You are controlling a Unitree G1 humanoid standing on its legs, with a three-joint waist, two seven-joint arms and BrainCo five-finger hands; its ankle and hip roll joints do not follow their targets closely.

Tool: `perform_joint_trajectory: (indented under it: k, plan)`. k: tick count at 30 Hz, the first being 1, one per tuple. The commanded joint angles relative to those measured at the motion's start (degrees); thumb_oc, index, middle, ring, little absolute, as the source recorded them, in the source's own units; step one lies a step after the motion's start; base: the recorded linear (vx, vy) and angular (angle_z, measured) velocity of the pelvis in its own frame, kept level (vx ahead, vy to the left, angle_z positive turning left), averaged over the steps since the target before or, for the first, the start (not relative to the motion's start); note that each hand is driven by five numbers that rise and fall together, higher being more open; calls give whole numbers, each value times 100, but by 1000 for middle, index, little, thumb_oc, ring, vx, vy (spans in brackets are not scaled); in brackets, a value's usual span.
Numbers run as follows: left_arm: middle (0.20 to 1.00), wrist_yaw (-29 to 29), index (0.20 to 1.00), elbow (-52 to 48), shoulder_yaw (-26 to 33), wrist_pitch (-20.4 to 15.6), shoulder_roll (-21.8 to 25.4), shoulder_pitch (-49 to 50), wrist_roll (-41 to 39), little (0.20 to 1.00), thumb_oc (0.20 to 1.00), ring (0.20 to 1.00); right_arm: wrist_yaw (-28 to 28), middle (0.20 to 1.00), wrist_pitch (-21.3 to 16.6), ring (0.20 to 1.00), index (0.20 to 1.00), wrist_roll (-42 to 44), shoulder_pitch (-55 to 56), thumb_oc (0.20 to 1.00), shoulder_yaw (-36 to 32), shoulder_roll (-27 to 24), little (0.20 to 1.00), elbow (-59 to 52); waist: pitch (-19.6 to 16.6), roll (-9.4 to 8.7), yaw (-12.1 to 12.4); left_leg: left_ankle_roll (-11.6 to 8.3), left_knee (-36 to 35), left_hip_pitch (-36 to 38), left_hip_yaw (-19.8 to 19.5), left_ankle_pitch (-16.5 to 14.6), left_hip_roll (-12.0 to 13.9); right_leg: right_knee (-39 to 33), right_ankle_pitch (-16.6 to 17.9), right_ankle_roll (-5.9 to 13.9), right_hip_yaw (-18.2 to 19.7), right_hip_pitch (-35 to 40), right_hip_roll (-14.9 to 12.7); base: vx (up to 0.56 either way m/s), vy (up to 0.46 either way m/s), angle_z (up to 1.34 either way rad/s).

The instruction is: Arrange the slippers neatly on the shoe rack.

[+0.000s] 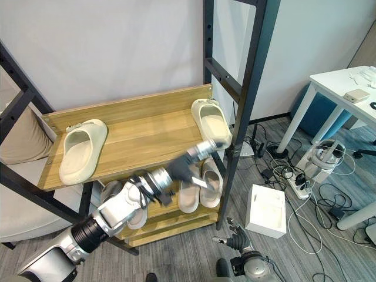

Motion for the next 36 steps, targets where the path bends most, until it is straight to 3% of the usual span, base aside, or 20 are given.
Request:
perform_joint_trajectory:
  k: [1, 4, 5, 6, 9, 10, 17, 25, 32, 36]
  plan:
    - [1000, 1315, 1000, 330, 573, -282, 584, -932, 2124, 1000, 1000, 1000, -65, 1000, -467, 1000, 1000, 107, -229, 1000, 90, 171, 1000, -434, 240, -140, 82, -182, 4, 476, -1, -509, 110, 43, -729, 244, -237, 502, -217, 52, -19, 6]
    - [1000, 1905, 1000, 692, 911, -11, 1188, -1016, 3261, 1000, 1000, 1000, -1, 1000, -539, 1000, 1000, 117, -195, 1000, 61, 137, 1000, -414, 202, -97, 111, -195, 4, 516, 18, -531, 120, 33, -747, 248, -242, 537, -210, 29, -3, 2]
    - [1000, 1930, 1000, 702, 909, -12, 1194, -1018, 3284, 1000, 1000, 1000, 1, 1000, -542, 1000, 1000, 119, -206, 1000, 71, 142, 1000, -413, 217, -107, 102, -189, 4, 487, 20, -464, 117, 41, -691, 239, -234, 502, -211, 33, 2, 0]
    - [1000, 2146, 1000, 929, 1058, 165, 1601, -999, 3729, 1000, 1000, 1000, 29, 1000, -562, 1000, 1000, 134, -159, 1000, 46, 102, 1000, -399, 182, -77, 126, -200, 4, 520, 24, -534, 120, 27, -749, 248, -234, 535, -208, 31, 6, -2]
    - [1000, 2299, 1000, 1167, 1187, 320, 1932, -923, 4009, 1000, 1000, 1000, 74, 1000, -577, 1000, 1000, 171, -104, 1000, 42, 81, 1000, -368, 172, -67, 139, -209, 4, 549, 28, -551, 126, 29, -757, 252, -260, 561, -208, 28, 2, 0]
    - [1000, 2330, 1000, 1308, 1312, 426, 2280, -799, 4208, 1000, 1000, 1000, 114, 1000, -587, 1000, 1000, 211, -44, 1000, -24, 55, 1000, -377, 170, -59, 174, -209, 4, 522, 23, -479, 119, 34, -697, 246, -272, 539, -213, 0, 0, 0]
    - [1000, 2234, 1000, 1078, 2038, 433, 2993, 215, 4433, 1000, 1000, 1000, 201, 1000, -537, 1000, 1000, 209, 50, 1000, -139, 60, 1000, -342, 121, -47, 321, -222, 4, 571, -5, -568, 123, 22, -775, 245, -308, 609, -209, 28, -2, 0]
    - [1000, 2090, 1000, 1299, 2120, 483, 3334, 545, 4612, 1000, 1000, 1000, 233, 1000, -524, 1000, 1000, 145, 26, 1000, -130, 26, 1000, -333, 104, -56, 370, -219, 4, 566, -23, -571, 136, 17, -783, 241, -335, 627, -192, 10, -4, 4]
    - [1000, 2080, 1000, 2133, 1478, 691, 3180, 24, 4785, 1000, 1000, 1000, 225, 1000, -535, 1000, 1000, 167, 78, 1000, -92, -7, 1000, -357, 106, -76, 289, -219, 4, 557, -5, -571, 142, 18, -787, 246, -334, 617, -178, 0, 0, 0]
    - [1000, 2207, 1000, 3265, 702, 1046, 2878, -921, 4896, 1000, 1000, 1000, 162, 1000, -553, 1000, 1000, 175, 119, 1000, -62, -99, 1000, -416, 134, -86, 120, -217, 4, 539, 72, -574, 150, 23, -764, 279, -268, 527, -174, -2, 1, -3]
